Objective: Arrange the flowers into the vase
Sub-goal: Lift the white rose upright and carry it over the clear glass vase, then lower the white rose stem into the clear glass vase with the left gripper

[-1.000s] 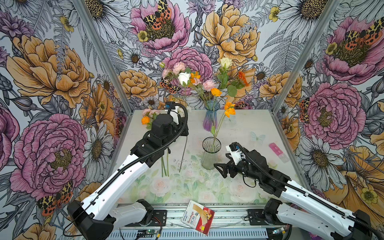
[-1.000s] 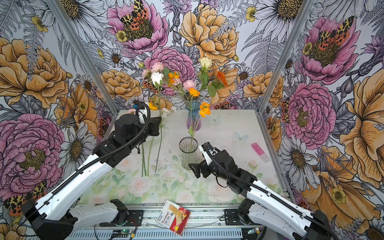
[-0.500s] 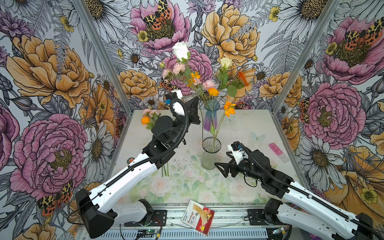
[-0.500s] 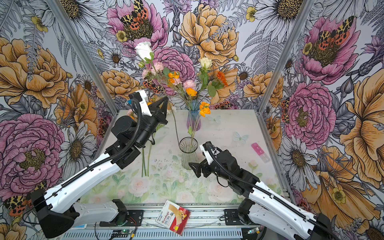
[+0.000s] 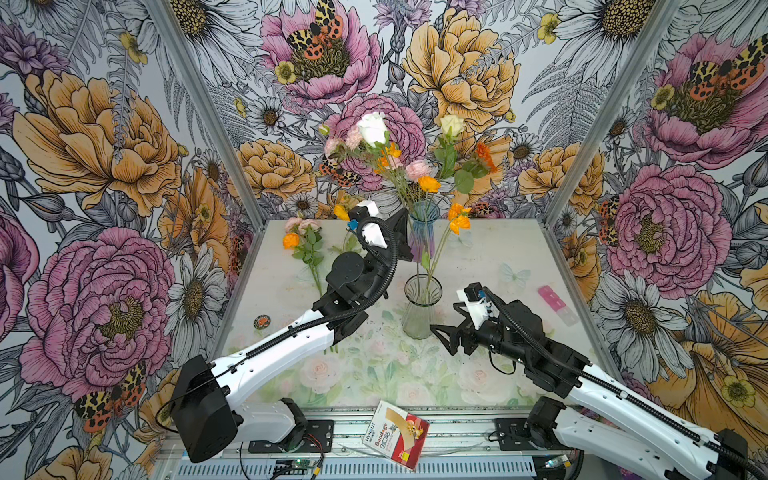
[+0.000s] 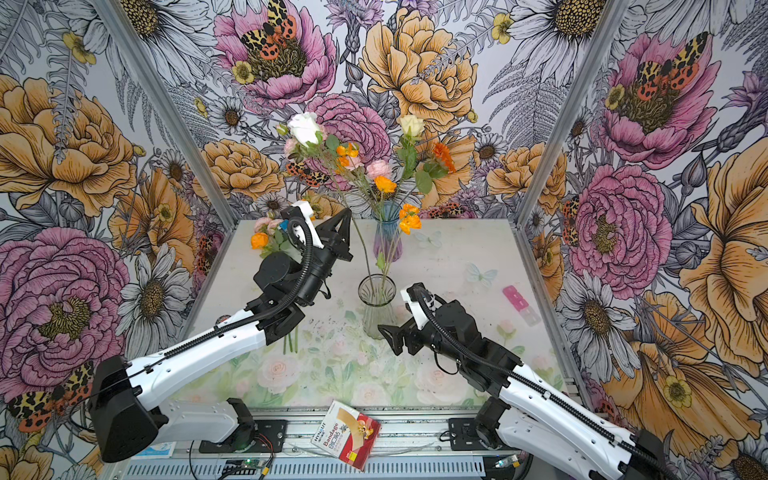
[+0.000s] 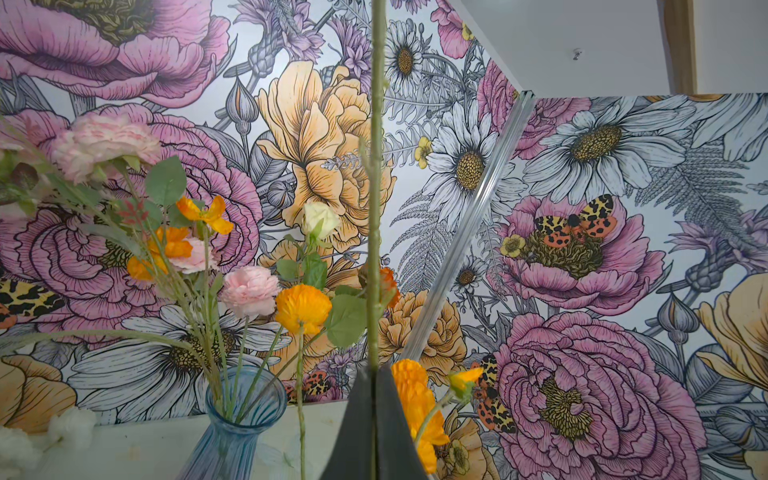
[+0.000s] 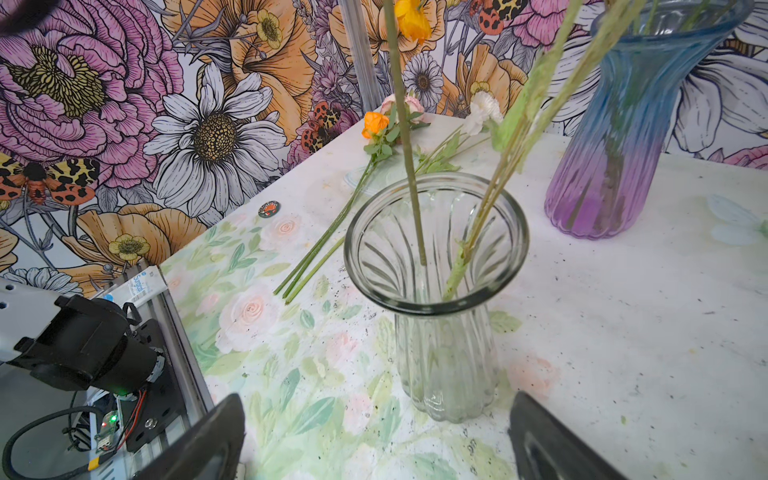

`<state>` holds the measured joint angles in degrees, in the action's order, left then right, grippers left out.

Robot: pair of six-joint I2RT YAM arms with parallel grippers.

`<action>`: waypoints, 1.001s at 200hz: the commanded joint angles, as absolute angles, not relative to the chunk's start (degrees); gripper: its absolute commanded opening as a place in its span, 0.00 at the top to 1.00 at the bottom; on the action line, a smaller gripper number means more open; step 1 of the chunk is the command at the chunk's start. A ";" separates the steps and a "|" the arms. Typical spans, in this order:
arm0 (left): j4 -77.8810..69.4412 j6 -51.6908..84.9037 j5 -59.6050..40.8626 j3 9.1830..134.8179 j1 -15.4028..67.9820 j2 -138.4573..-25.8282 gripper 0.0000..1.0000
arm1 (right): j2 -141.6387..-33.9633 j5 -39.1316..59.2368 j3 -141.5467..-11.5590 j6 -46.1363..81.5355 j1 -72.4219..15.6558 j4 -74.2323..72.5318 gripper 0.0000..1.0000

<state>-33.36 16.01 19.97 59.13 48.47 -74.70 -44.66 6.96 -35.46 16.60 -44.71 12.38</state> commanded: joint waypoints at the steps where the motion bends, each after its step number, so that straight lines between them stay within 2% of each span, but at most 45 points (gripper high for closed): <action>1: -42.43 15.18 23.30 55.26 51.12 -75.56 1.00 | -44.04 6.97 -35.58 15.75 -45.09 11.01 0.00; 82: -47.36 16.78 27.74 47.02 54.91 -79.72 1.00 | -44.65 7.29 -35.77 15.82 -45.09 10.88 0.00; 200: -46.16 19.95 31.01 40.34 55.00 -80.16 1.00 | -46.93 8.31 -35.69 16.33 -45.15 8.96 0.00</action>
